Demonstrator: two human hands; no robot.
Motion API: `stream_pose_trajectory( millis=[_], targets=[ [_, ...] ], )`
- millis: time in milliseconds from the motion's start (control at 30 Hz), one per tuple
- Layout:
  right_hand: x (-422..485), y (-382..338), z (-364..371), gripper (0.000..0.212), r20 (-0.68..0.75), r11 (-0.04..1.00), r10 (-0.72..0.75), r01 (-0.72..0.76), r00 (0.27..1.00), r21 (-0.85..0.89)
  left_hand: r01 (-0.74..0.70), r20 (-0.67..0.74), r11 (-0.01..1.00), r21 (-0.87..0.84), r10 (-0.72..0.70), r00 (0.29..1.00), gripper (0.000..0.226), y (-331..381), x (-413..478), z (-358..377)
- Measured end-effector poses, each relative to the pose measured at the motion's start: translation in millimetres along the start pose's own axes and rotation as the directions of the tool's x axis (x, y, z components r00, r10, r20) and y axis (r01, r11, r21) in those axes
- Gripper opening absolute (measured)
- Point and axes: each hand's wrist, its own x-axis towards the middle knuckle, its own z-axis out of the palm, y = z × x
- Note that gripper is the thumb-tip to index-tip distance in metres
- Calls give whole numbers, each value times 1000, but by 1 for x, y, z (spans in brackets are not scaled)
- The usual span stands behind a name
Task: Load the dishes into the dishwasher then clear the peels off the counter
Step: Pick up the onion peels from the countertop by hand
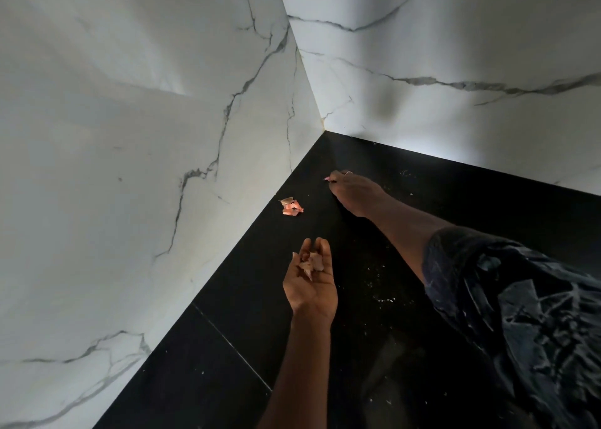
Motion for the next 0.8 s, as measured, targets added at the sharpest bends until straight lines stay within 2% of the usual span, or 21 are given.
stream_pose_trajectory(
  millis=[133,333,500,567,667,800],
  targets=[
    [-24,2,-13,15,-97,998,24,-18,995,61,-5,6,1000,7,5,1000,39,-3,-3,2],
    [-41,-1,-13,5,-165,979,98,-66,981,191,8,19,1000,4,-8,1000,39,-9,-11,4],
    [-47,-12,-12,7,-115,991,88,-76,989,110,8,20,1000,17,-8,1000,38,-11,-13,-4],
    [-50,-17,-12,8,-108,987,116,-102,987,127,7,25,1000,17,-8,1000,38,-11,-13,-3],
    [-60,-29,-14,11,-99,950,172,-138,980,279,4,11,1000,9,-4,1000,38,-11,-12,-5],
    [-87,-57,-37,11,-195,789,262,-94,945,607,8,11,1000,-24,-8,1000,39,-10,-10,-5]
  ],
)
